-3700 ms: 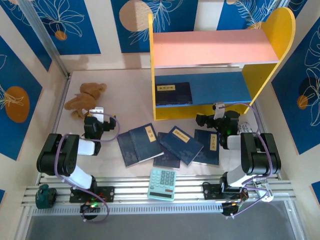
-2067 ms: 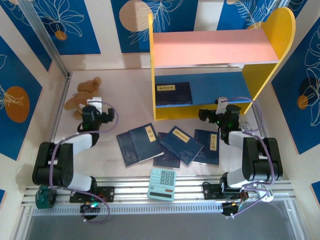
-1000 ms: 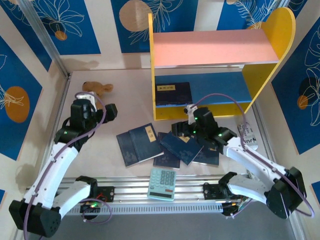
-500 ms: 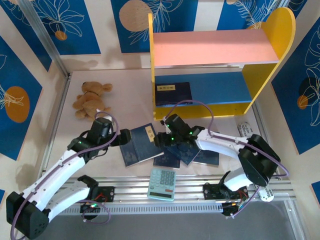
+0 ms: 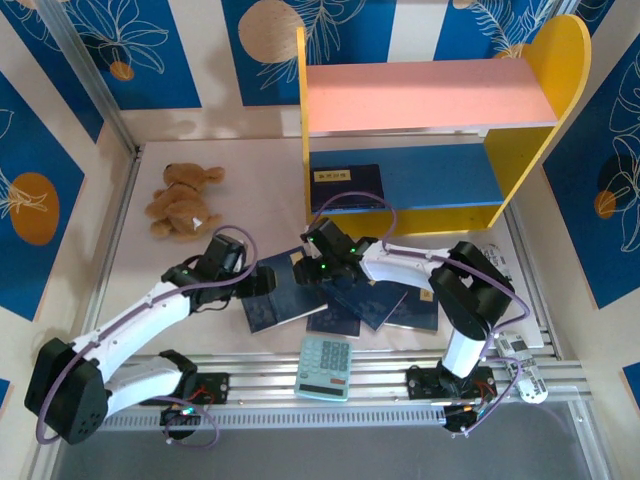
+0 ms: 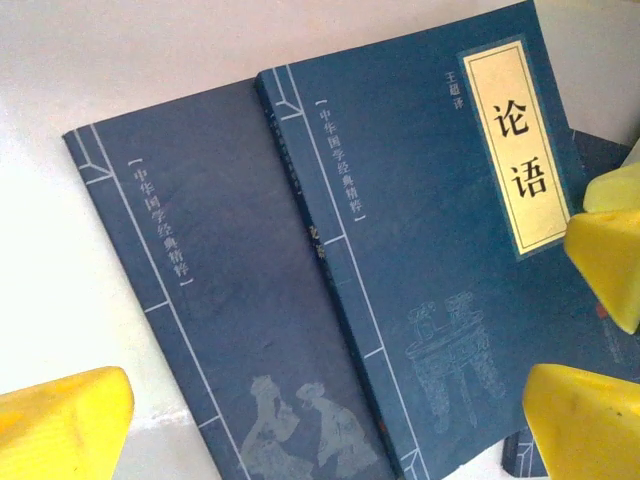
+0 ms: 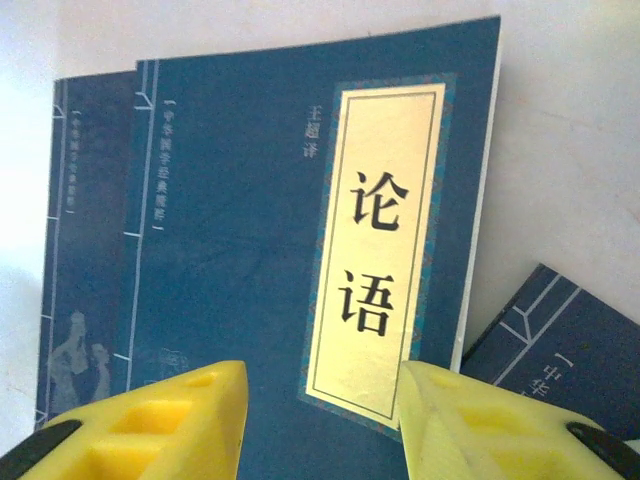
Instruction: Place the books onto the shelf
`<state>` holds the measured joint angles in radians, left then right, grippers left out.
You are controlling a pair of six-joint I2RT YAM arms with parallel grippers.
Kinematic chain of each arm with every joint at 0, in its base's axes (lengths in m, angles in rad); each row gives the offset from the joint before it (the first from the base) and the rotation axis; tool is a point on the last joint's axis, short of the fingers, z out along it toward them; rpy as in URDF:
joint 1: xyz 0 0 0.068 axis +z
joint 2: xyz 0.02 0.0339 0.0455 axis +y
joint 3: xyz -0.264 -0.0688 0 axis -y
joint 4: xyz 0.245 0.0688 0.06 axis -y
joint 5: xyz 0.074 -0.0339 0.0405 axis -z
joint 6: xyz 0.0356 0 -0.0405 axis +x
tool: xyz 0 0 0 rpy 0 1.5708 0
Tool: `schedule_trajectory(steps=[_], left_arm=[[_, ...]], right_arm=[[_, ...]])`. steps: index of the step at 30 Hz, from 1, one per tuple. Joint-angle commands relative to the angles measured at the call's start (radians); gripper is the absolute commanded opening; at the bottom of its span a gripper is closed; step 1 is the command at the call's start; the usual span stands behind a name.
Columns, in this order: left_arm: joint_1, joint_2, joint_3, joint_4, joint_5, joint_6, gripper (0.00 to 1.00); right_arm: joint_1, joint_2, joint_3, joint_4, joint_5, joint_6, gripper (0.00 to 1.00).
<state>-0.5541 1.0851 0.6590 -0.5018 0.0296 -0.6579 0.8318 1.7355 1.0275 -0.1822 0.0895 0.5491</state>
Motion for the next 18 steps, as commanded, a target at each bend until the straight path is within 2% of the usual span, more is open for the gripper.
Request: schedule_trajectory(steps=[1,9,18], left_arm=[[-0.012,0.017,0.001,0.036,0.024,-0.019,1.00],[-0.020,0.080,0.000,0.092,0.043,-0.028,1.00],[-0.029,0.130,-0.001,0.139,0.050,-0.038,1.00]], right_arm=[[0.004,0.008,0.015,-0.030,-0.007,-0.004,0.45],[-0.009,-0.028,0.004,-0.052,0.021,-0.017,0.46],[-0.019,0.009,-0.003,-0.049,0.016,-0.008,0.46]])
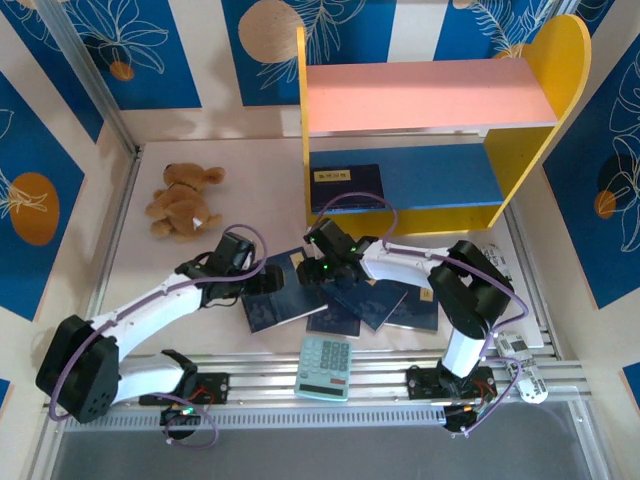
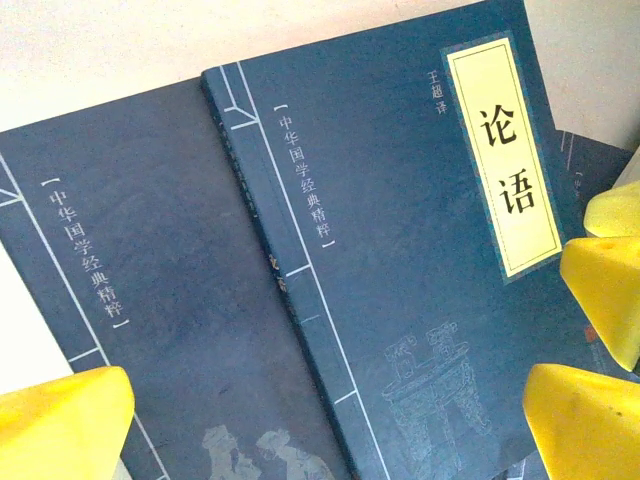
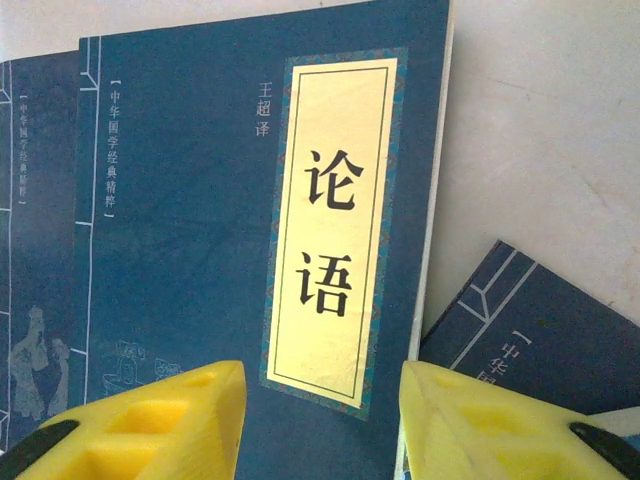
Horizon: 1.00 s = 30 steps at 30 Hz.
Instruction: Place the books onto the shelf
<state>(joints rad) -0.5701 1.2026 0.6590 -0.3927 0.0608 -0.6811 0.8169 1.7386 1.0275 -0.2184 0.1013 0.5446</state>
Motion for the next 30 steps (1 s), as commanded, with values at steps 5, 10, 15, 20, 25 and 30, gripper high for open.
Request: schedule_trajectory(steps=[5,10,15,20,25,30], left_arm=[[-0.016,0.054,-0.009,0.063,0.032,-0.021,1.00],[-0.017,0.087,-0.006,0.081,0.038,-0.021,1.00],[-0.020,0.116,0.002,0.091,0.047,-0.019,1.00],[-0.024,0.141,-0.001,0.105,0.054,-0.024,1.00],[-0.030,0.162,0.008,0.120,0.062,-0.028,1.00],[-0.036,0.180,0.011,0.133,0.066,-0.029,0.99]], right_arm=[[-0.002,0.042,-0.003,0.004,-0.015,0.002,0.45],[-0.005,0.059,-0.020,0.024,-0.029,0.009,0.44],[-0.004,0.078,-0.029,0.041,-0.054,0.012,0.42],[-0.002,0.090,-0.033,0.049,-0.073,0.013,0.37],[-0.004,0.092,-0.028,0.040,-0.083,0.002,0.25],[-0.004,0.086,-0.026,0.034,-0.090,-0.004,0.17]])
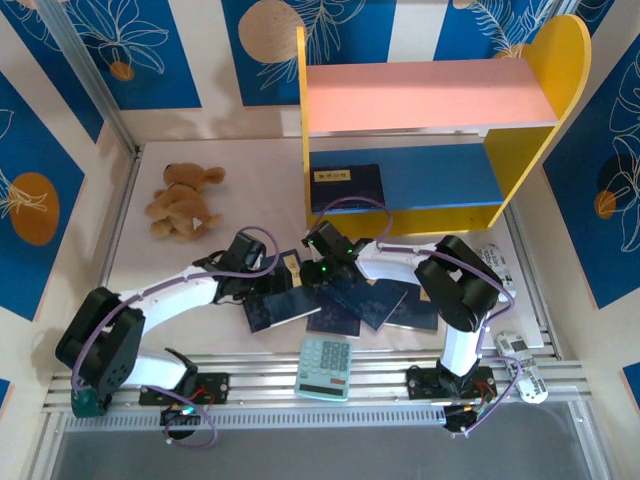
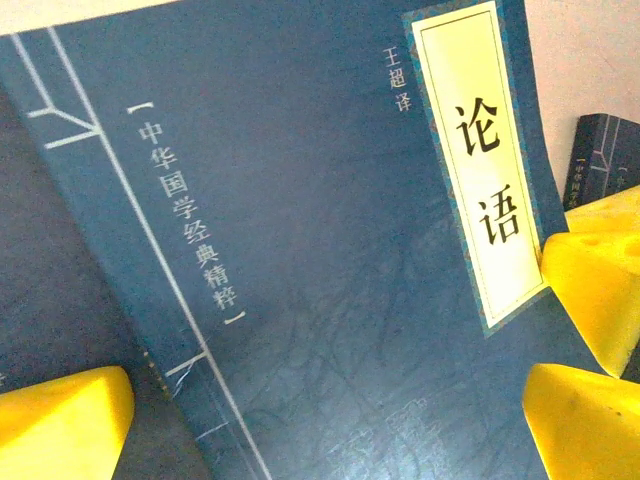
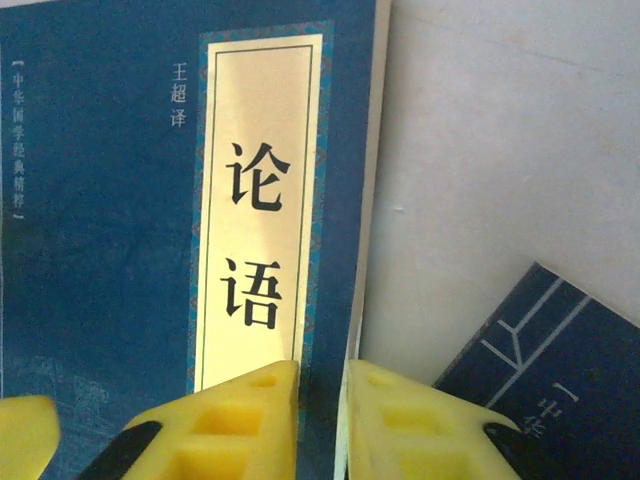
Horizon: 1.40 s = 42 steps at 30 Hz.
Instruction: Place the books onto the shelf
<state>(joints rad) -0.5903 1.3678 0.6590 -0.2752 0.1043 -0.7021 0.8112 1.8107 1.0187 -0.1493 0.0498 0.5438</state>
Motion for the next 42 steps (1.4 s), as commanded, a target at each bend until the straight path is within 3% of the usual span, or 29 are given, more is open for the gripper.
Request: schedule_trajectory(steps=[1,10,17,26,42], left_arm=[[-0.017,0.017,0.011,0.024,0.029,-0.009,0.99],[-0.041,-0.068,0.005,0.146,0.091,-0.006,0.93],[-0.042,-0.127,-0.007,0.148,0.086,0.006,0.84],[-0.043,-0.127,-0.029,0.141,0.073,0.006,0.61],[-0.043,-0.142,-0.021,0.108,0.023,0.027,0.08]], right_arm=[[0.003,0.013,-0.017,-0.035,-0.044,-0.005,0.15],[0.008,0.013,-0.026,-0.017,-0.076,-0.009,0.11],[0.008,0.006,-0.023,-0.019,-0.077,-0.015,0.11],[0.008,-0.002,-0.022,-0.022,-0.080,-0.010,0.11],[-0.009,-0.066,-0.046,-0.024,-0.082,-0.009,0.20]])
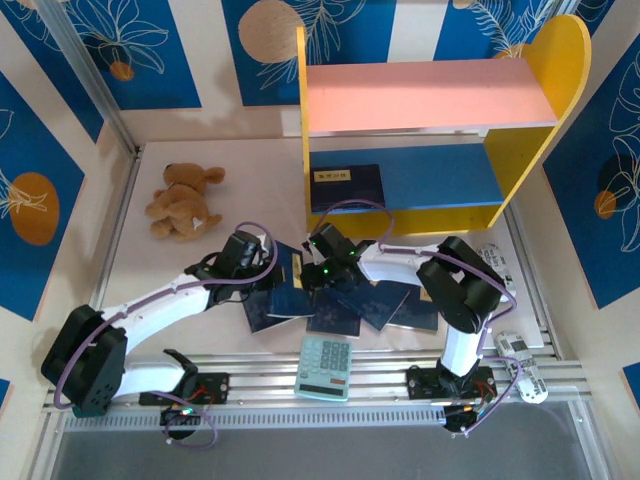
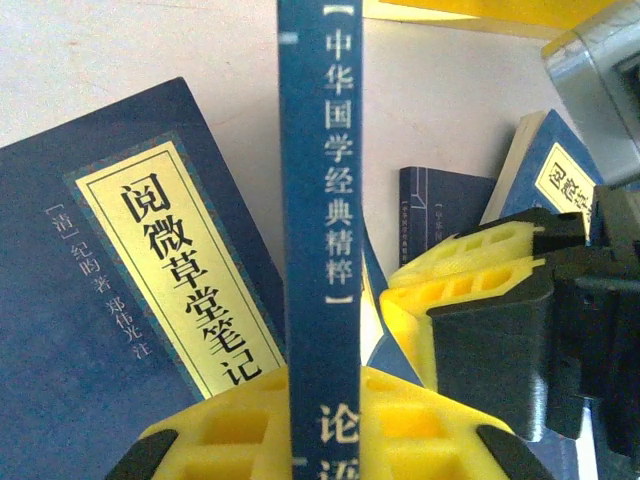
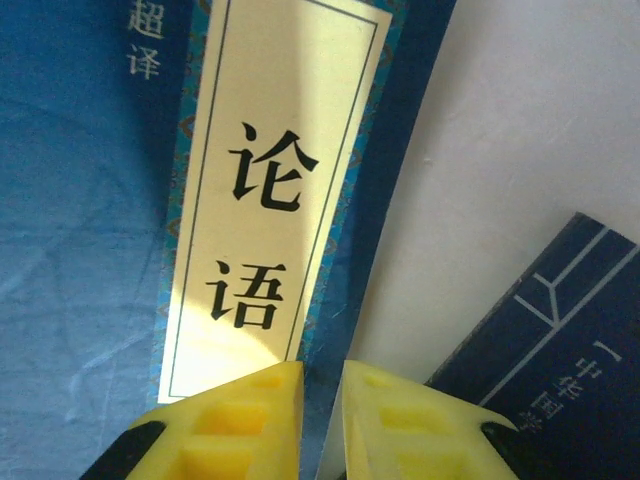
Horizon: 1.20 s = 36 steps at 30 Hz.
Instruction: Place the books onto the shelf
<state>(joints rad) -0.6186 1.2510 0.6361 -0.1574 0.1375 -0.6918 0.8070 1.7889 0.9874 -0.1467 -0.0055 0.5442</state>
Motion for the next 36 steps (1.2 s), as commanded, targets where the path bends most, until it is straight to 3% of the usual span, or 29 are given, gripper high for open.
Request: schedule_trajectory(steps=[1,3,12,20,27,36], left_arm=[[-0.014,-0.029,0.001,-0.013,-0.013,0.019,0.05],[-0.014,-0.041,0.004,-0.024,-0.020,0.025,0.00],[-0.016,-0.174,0.051,-0.139,-0.100,0.057,0.00],[-0.016,-0.335,0.159,-0.193,-0.280,0.027,0.00],[-0.016,-0.438,0.178,-0.059,-0.474,-0.046,0.00],[-0.044,-0.544,0.059,0.170,-0.596,-0.203,0.00]], right_arm=[[-0.006,-0.050,-0.016,-0.031,-0.023,-0.010,0.20],[-0.011,-0.071,-0.017,-0.037,-0.018,-0.010,0.22],[-0.044,-0.262,-0.046,-0.049,-0.037,0.000,0.30],[-0.046,-0.457,-0.100,-0.008,-0.052,0.105,0.32],[-0.015,-0.597,-0.205,0.206,-0.059,0.300,0.39],[0.141,-0.600,-0.283,0.541,0.060,0.511,0.65]])
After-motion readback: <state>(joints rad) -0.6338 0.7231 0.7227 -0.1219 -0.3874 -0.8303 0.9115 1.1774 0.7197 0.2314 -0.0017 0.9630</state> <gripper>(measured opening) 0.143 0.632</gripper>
